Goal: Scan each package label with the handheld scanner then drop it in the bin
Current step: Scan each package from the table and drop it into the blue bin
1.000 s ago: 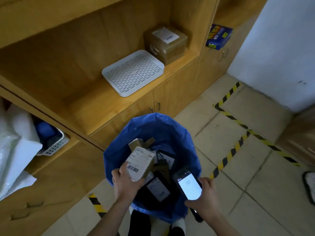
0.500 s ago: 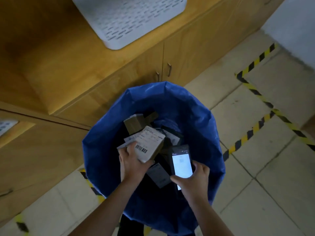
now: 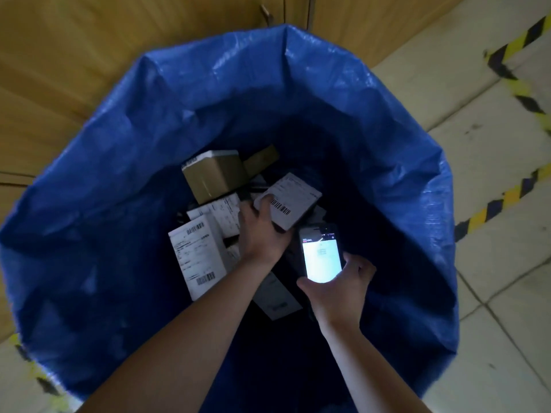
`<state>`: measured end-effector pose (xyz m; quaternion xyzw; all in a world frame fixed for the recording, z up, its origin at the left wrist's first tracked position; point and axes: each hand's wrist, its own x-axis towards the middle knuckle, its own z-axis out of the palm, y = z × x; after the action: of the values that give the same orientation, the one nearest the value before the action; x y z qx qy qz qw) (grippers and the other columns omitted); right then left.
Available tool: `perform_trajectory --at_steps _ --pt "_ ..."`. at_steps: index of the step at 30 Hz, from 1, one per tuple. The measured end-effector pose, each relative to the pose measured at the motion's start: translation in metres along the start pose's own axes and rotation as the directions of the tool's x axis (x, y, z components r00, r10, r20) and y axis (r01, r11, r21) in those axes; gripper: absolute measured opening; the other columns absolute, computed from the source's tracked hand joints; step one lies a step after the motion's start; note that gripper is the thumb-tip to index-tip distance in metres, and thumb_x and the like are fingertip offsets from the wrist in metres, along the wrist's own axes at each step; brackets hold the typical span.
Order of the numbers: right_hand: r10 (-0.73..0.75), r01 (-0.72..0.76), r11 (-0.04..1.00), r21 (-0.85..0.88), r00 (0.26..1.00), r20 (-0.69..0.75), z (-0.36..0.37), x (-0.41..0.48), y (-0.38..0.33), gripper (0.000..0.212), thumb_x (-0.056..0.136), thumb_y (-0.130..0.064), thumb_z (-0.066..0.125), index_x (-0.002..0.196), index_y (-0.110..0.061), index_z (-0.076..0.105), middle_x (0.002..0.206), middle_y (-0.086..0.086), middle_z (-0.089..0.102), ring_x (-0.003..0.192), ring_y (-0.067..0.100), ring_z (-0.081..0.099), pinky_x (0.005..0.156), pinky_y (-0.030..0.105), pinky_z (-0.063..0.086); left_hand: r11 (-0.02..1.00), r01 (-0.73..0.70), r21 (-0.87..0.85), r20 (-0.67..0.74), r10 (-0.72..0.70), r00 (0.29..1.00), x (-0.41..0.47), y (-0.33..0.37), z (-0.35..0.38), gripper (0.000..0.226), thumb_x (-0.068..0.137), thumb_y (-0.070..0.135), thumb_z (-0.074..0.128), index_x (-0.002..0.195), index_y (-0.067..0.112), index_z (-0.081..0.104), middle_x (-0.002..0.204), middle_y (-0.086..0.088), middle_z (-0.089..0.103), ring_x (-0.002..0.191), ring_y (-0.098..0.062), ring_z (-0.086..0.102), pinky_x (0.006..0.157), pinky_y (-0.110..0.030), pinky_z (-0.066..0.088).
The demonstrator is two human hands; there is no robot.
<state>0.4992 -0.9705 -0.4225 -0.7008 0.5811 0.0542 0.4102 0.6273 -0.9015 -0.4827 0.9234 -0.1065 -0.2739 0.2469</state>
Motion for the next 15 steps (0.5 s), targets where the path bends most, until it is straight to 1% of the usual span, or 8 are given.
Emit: perform_trajectory --at_steps 3,6,8,10,12,14,15 --pt "-0.013 0.013 1.0 -0.024 1.0 -0.013 0.012 0.016 0.007 0.084 0.051 -0.014 0.083 0.125 -0.006 0.045 0.131 0.005 0.033 0.102 0.02 0.048 0.086 0.029 0.044 0.999 -0.029 0.034 0.027 0.028 0.999 0.012 0.0 0.016 0.078 0.079 0.032 0.075 0.146 0.021 0.036 0.137 -0.014 0.028 0.129 -0.031 0.034 0.101 -0.04 0.043" --pt "-0.002 0.002 0.999 -0.041 1.0 -0.017 0.021 0.032 0.012 0.083 0.051 -0.016 0.082 0.125 -0.006 0.045 0.131 0.006 0.034 0.104 0.022 0.048 0.085 0.031 0.045 0.992 -0.098 0.079 0.087 0.091 0.992 0.022 -0.002 0.025 0.078 0.079 0.036 0.074 0.145 0.022 0.036 0.134 -0.014 0.03 0.126 -0.03 0.035 0.099 -0.039 0.044" --pt "0.005 -0.006 0.998 -0.064 1.0 -0.017 0.025 0.04 0.013 0.085 0.051 -0.018 0.082 0.126 -0.006 0.044 0.131 0.007 0.034 0.105 0.023 0.05 0.084 0.031 0.046 0.985 -0.151 0.085 0.131 0.139 0.982 0.025 -0.004 0.028 0.079 0.078 0.032 0.076 0.145 0.021 0.037 0.134 -0.014 0.03 0.127 -0.031 0.034 0.099 -0.037 0.043" --pt "0.002 -0.004 0.997 -0.077 1.0 -0.02 0.026 0.045 0.014 0.086 0.05 -0.018 0.083 0.126 -0.005 0.045 0.131 0.008 0.035 0.106 0.025 0.051 0.085 0.032 0.047 0.979 -0.186 0.079 0.194 0.168 0.966 0.027 -0.008 0.028 0.084 0.075 0.027 0.079 0.147 0.022 0.035 0.137 -0.014 0.027 0.131 -0.031 0.032 0.104 -0.036 0.041" --pt "0.013 -0.014 0.997 -0.074 1.0 -0.021 0.025 0.047 0.016 0.084 0.05 -0.016 0.083 0.125 -0.004 0.046 0.13 0.009 0.035 0.107 0.026 0.051 0.087 0.033 0.047 0.981 -0.177 0.074 0.289 0.149 0.946 0.028 -0.013 0.026 0.095 0.072 0.027 0.083 0.15 0.025 0.029 0.145 -0.012 0.02 0.137 -0.031 0.028 0.109 -0.034 0.036" --pt "0.014 -0.016 0.997 -0.077 1.0 -0.024 0.022 0.047 0.016 0.083 0.05 -0.016 0.082 0.124 -0.004 0.046 0.131 0.01 0.035 0.109 0.025 0.048 0.088 0.031 0.045 0.984 -0.145 0.104 0.372 0.097 0.923 0.029 -0.017 0.022 0.104 0.07 0.031 0.085 0.152 0.028 0.021 0.151 -0.009 0.013 0.14 -0.031 0.025 0.112 -0.039 0.035" --pt "0.012 -0.013 0.996 -0.083 1.0 -0.02 0.02 0.047 0.016 0.084 0.051 -0.016 0.082 0.125 -0.004 0.046 0.132 0.01 0.035 0.11 0.022 0.046 0.089 0.031 0.044 0.983 -0.133 0.127 0.392 0.074 0.917 0.028 -0.019 0.018 0.106 0.069 0.034 0.085 0.152 0.03 0.018 0.153 -0.007 0.013 0.141 -0.03 0.025 0.111 -0.041 0.036"
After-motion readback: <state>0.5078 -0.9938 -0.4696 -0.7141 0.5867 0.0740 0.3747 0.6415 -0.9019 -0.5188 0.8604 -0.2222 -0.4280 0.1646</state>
